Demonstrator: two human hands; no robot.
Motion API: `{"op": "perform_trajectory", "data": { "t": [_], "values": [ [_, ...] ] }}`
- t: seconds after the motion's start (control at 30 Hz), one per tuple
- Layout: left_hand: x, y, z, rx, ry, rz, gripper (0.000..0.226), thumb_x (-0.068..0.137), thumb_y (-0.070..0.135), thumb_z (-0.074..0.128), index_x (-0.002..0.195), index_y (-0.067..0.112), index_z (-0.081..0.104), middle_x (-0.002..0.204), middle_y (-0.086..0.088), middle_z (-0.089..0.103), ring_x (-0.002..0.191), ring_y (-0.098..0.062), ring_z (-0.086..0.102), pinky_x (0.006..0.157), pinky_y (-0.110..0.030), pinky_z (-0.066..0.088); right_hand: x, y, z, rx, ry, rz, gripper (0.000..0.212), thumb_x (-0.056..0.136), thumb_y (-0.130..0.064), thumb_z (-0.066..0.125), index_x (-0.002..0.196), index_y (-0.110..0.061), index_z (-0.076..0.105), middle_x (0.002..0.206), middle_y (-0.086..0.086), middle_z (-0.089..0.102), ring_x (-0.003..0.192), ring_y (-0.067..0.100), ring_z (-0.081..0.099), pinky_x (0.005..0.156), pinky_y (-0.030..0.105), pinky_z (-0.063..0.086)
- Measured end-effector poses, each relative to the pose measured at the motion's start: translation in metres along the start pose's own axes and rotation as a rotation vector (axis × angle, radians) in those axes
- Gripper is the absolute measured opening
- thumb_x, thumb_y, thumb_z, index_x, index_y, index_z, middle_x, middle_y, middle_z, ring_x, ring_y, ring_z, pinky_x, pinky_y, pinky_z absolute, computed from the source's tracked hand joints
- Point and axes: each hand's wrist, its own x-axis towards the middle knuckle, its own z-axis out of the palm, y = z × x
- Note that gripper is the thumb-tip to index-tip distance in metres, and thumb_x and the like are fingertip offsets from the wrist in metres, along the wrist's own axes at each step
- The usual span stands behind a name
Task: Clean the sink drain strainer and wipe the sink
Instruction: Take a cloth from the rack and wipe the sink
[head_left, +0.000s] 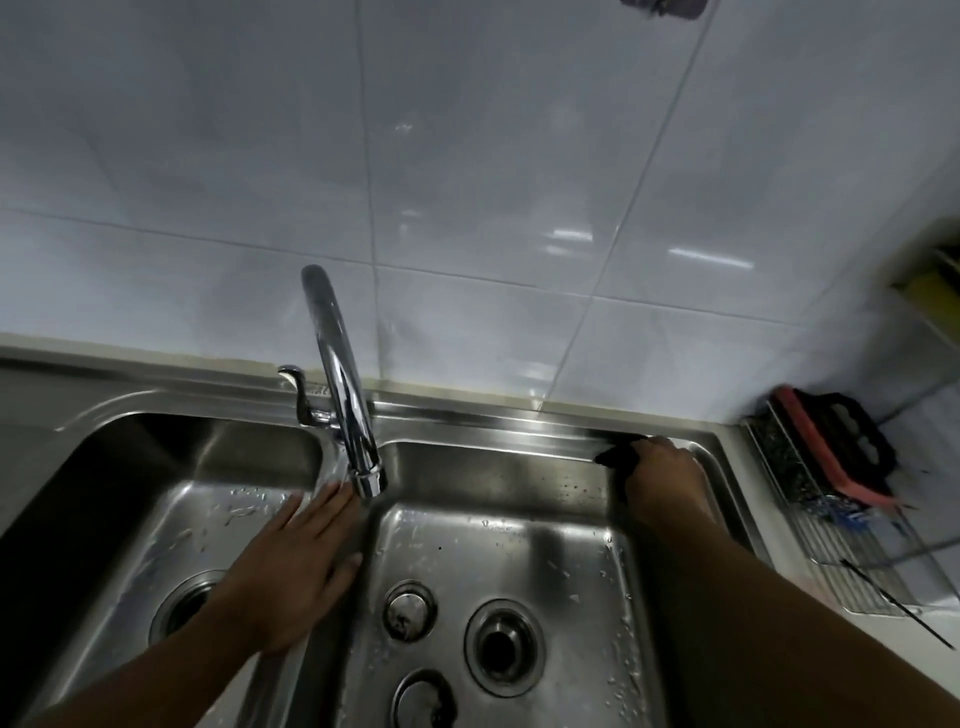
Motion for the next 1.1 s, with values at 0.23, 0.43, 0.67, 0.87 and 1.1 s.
{"op": "perform_trajectory", "data": {
  "t": [0.23,0.43,0.67,0.87,1.1],
  "values": [
    [0.039,0.012,-0.018,0.008,-0.021,-0.063,0.06,0.099,0.045,0.034,0.14,0.006,0.054,0.154,-0.017,0.042,0.138,-0.03,0.048,0.109,-0.034,0.042,0.005,-0.01,0.004,0.163,-0.023,-0.052,0.036,0.079,-0.027,0.077,0.112,-0.04,0.071,0.111,0.002,0.063,0.089,0.022,0.059,0.072,0.029,0.037],
    [0.049,0.012,-0.016,-0.043,-0.047,-0.119,0.065,0.102,0.046,0.031,0.157,0.01,0.026,0.165,-0.012,0.02,0.147,-0.027,0.033,0.115,-0.034,0.033,0.009,0.015,0.006,0.08,-0.032,0.078,0.028,0.082,-0.009,0.061,0.109,-0.007,0.069,0.109,0.019,0.064,0.096,0.039,0.063,0.082,0.041,0.054],
    [0.064,0.014,-0.013,0.028,0.01,-0.067,0.068,0.094,0.048,0.023,0.134,0.007,0.062,0.151,-0.016,0.046,0.139,-0.026,0.045,0.114,-0.036,0.039,0.008,-0.013,0.002,0.145,-0.036,0.016,0.03,0.085,-0.017,0.065,0.114,-0.019,0.071,0.108,0.012,0.062,0.097,0.032,0.062,0.079,0.034,0.051],
    [0.111,0.035,0.002,-0.033,-0.051,-0.032,0.078,0.096,0.048,0.04,0.159,0.011,0.012,0.167,-0.008,0.009,0.154,-0.023,0.01,0.125,-0.037,0.012,0.007,-0.014,0.003,0.245,-0.028,-0.076,0.035,0.083,-0.014,0.069,0.117,-0.021,0.072,0.115,0.011,0.062,0.1,0.033,0.062,0.08,0.032,0.048],
    [0.157,0.09,-0.002,0.01,-0.036,0.059,0.074,0.096,0.044,0.039,0.156,0.005,0.021,0.164,-0.018,0.021,0.152,-0.028,0.019,0.124,-0.038,0.016,0.012,0.035,-0.003,0.1,-0.07,0.059,0.039,0.081,-0.009,0.06,0.118,-0.018,0.07,0.117,0.012,0.065,0.106,0.035,0.061,0.09,0.037,0.052]
  ]
}}
